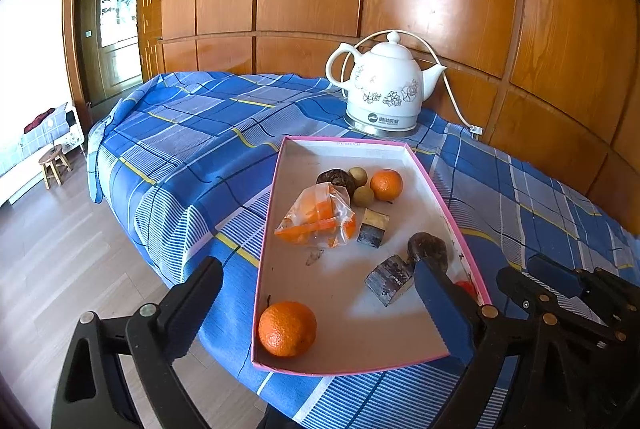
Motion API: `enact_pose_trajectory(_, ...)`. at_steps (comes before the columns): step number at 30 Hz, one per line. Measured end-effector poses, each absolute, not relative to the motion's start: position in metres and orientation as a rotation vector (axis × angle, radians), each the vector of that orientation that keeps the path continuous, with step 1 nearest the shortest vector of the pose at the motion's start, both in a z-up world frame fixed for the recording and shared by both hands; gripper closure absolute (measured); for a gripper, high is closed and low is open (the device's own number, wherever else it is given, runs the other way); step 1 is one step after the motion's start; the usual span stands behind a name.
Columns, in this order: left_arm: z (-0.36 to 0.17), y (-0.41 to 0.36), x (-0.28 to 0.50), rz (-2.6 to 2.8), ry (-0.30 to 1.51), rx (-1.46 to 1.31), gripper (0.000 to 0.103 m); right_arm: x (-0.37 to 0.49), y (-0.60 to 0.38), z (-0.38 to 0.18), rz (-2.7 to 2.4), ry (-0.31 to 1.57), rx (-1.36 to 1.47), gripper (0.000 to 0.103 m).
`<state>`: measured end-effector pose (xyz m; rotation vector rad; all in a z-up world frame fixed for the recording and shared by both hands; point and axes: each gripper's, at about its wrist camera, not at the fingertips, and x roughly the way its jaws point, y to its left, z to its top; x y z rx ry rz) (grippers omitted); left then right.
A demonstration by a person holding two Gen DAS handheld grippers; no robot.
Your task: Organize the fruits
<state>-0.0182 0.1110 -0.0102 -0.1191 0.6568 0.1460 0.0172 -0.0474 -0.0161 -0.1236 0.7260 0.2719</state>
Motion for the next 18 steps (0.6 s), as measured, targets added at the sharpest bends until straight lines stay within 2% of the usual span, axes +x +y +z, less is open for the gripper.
enact_pose_trajectory(18, -0.0076, 0.1126, -0.0190, 0.153, 0.650, -0.115, 0.003, 0.0152, -0.0423, -0.0160, 0.284, 0.716, -0.140, 0.066)
